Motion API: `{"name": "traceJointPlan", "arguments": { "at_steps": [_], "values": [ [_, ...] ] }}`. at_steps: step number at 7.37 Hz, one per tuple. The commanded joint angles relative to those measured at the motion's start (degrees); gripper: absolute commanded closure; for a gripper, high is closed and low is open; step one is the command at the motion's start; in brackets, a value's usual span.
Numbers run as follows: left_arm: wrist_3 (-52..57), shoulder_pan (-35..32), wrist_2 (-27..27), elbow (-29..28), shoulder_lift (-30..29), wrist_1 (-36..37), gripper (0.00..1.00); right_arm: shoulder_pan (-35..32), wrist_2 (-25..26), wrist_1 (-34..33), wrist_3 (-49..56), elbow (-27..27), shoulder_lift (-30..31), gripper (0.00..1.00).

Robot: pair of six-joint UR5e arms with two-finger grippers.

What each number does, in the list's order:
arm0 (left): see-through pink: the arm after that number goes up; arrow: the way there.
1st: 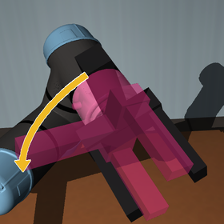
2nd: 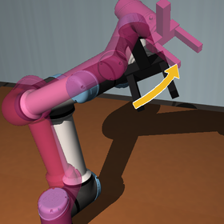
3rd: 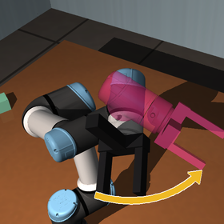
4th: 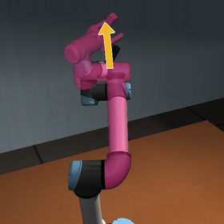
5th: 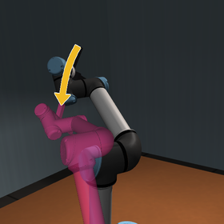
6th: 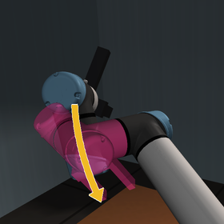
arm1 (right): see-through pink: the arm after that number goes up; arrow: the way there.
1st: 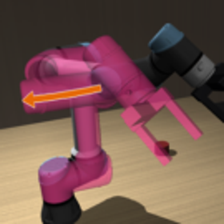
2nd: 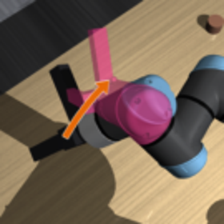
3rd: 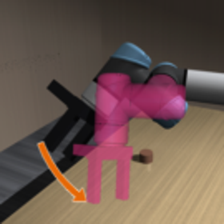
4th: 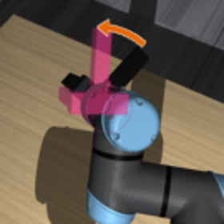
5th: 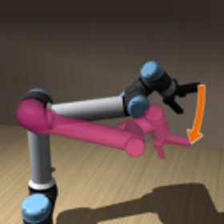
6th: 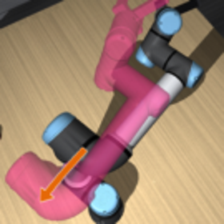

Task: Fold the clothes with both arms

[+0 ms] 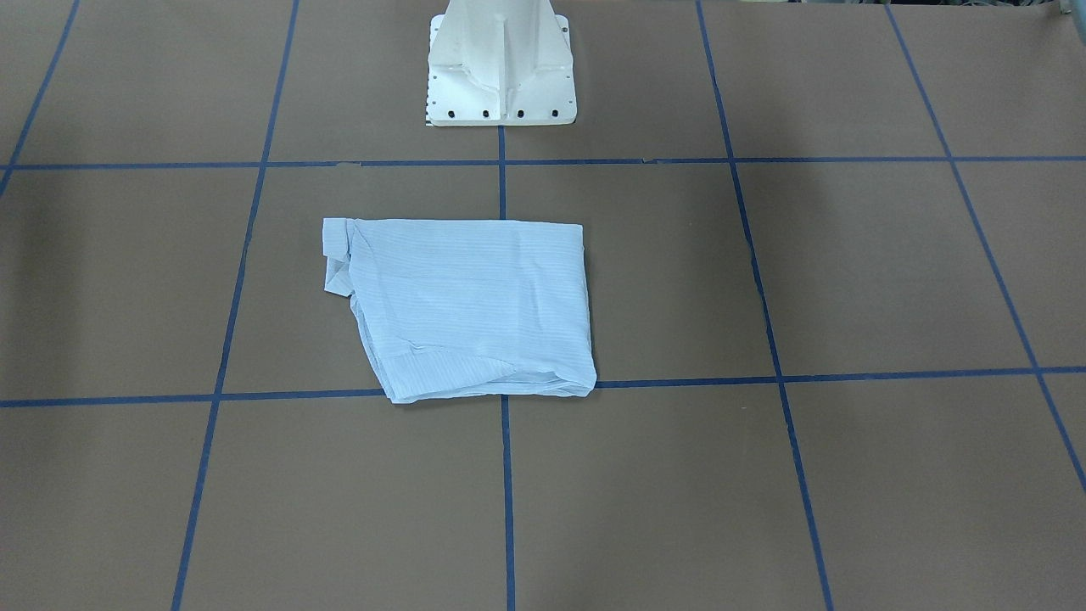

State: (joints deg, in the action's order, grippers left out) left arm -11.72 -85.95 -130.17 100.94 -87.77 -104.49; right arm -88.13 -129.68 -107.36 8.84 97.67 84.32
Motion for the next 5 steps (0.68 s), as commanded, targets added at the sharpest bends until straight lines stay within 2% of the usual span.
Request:
{"name": "traceJointPlan", "arguments": {
  "at_steps": [1,3,5],
  "values": [
    [-0.7,0.1,0.3,-2.8,0.2,-1.4,0.00,0.0,-0.2,0.0,-0.2,-0.1,1.3,0.00],
    [0.8,-0.1,-0.1,-5.1,0.8,0.1,0.00,0.0,-2.6,0.0,-0.3,-0.4,2.2,0.00],
    [1.3,-0.1,-0.3,-4.4,1.1,4.8,0.00,-0.1,-2.9,0.0,-2.1,-1.9,2.4,0.00]
  ]
}}
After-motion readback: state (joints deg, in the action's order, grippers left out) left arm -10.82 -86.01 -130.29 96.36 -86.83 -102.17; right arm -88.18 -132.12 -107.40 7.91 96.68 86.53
